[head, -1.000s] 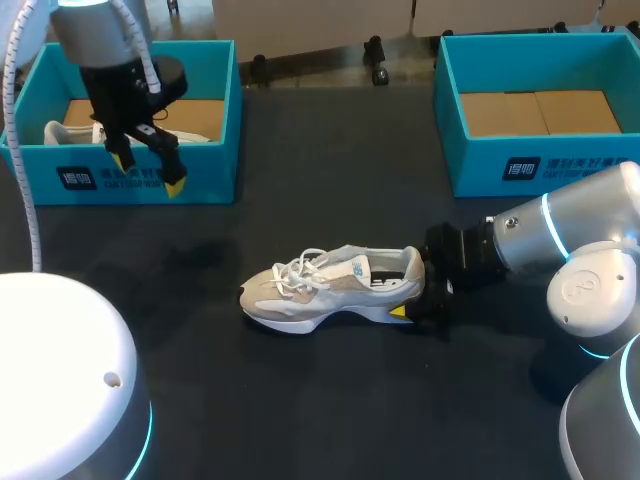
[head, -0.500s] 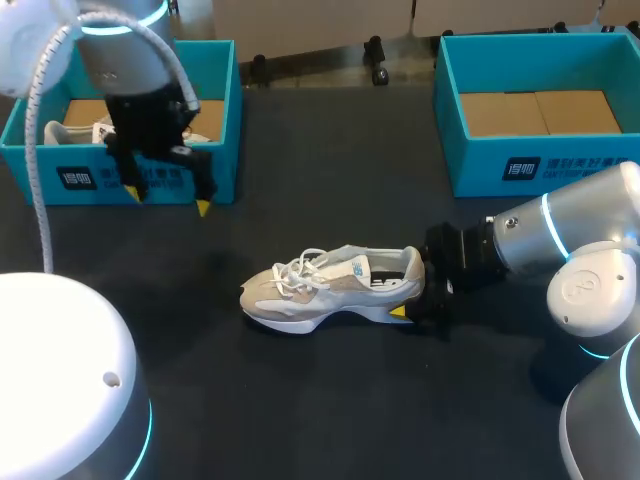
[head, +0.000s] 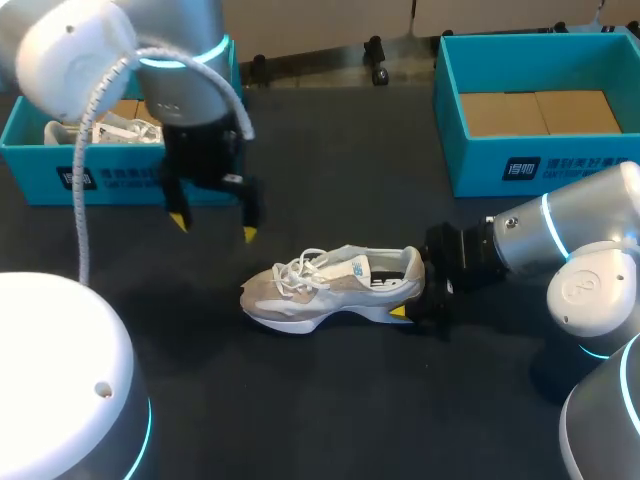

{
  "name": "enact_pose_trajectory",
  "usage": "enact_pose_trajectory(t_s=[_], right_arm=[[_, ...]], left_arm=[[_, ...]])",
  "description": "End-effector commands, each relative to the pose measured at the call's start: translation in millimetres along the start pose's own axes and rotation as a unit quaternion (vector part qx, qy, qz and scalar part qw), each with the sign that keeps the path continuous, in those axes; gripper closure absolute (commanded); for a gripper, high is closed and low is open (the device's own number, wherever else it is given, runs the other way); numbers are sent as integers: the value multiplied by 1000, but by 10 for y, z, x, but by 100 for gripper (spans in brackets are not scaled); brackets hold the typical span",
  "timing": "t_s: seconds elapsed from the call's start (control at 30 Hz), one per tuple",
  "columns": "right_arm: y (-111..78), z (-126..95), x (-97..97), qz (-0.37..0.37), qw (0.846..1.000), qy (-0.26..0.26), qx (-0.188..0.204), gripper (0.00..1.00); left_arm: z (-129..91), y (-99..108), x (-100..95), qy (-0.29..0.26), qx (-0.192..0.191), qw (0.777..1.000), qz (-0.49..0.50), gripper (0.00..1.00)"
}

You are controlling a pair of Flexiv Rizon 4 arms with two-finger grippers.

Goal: Take the shoe out of the shoebox, open the shoe tongue, remove and reinsert the insole, then place the shoe into the shoebox

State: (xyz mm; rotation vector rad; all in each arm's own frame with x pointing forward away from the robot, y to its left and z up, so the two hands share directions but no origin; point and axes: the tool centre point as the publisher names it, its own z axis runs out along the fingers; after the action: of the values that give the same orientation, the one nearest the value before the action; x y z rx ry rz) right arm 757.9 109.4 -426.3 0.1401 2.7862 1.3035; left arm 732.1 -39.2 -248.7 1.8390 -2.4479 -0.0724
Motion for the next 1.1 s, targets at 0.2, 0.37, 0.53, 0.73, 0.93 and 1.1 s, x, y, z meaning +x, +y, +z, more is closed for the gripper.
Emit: enact_pose_trajectory(t_s=[0.2,0.37,0.53,0.73,0.93,1.1], right_arm=[[-1,35,10,0,1000,-1,1,100],[-1,35,10,0,1000,-1,1,100],[-1,35,10,0,1000,-1,1,100],[-1,35,10,0,1000,-1,1,100],[-1,35,10,0,1000,-1,1,100],[-1,35,10,0,1000,-1,1,100]], left_arm=[[159,-23,481,-22,0,999,23,0],[198,-81,693,-25,0,999,27,0],[252,-185,891,-31,-2,999,31,0],[320,-306,1101,-42,5,998,37,0],[406,-407,1291,-39,6,998,49,0],[472,-496,1436,-32,1,997,70,0]])
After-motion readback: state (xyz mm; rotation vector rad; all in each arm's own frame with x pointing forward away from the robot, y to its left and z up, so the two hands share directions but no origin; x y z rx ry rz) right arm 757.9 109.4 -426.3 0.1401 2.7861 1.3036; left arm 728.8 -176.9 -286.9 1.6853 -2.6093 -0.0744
